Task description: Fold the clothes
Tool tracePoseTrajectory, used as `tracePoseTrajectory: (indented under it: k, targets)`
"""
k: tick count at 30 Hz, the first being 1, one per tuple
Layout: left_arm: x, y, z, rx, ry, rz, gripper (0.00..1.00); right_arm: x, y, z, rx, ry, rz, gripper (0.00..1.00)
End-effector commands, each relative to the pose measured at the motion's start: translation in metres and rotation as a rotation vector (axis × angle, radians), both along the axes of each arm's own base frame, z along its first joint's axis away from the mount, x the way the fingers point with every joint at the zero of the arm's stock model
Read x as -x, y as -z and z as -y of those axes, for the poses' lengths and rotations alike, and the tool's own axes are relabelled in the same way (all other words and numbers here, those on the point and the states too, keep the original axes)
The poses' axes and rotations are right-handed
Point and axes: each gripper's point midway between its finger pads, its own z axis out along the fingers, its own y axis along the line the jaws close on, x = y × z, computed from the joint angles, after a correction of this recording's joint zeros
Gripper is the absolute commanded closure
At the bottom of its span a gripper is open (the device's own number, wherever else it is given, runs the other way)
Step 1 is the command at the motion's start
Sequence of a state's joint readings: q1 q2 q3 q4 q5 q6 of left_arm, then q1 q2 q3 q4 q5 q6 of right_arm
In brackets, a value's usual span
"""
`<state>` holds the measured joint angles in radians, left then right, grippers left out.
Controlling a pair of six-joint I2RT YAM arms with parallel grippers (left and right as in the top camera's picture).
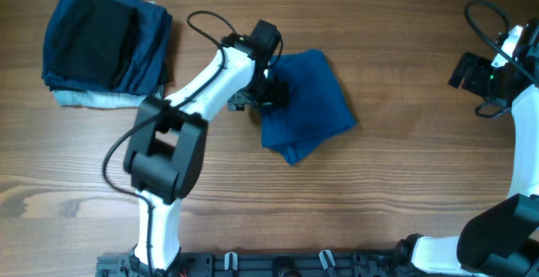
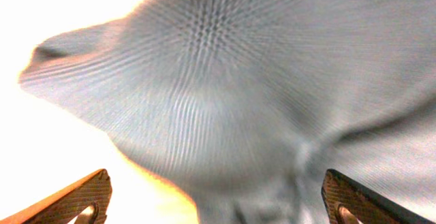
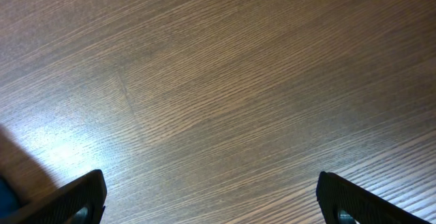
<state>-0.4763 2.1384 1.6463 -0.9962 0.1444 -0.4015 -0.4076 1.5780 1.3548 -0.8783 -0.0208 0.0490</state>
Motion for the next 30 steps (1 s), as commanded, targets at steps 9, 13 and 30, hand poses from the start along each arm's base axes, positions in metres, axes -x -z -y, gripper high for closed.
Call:
tracePoseTrajectory:
  k: [9,13,30]
  targets:
    - [0.026,-0.001,-0.014,0.003,-0.035,-0.049,0.64,0.0,-0.007,0.002,0.015,0.013,0.015,0.01]
    - [0.023,0.012,-0.003,0.026,-0.024,-0.005,0.65,0.0,-0.007,0.002,0.015,0.013,0.015,0.0]
    - [-0.056,0.009,-0.01,-0.079,0.06,0.396,0.25,0.0,-0.007,0.002,0.015,0.013,0.015,0.01]
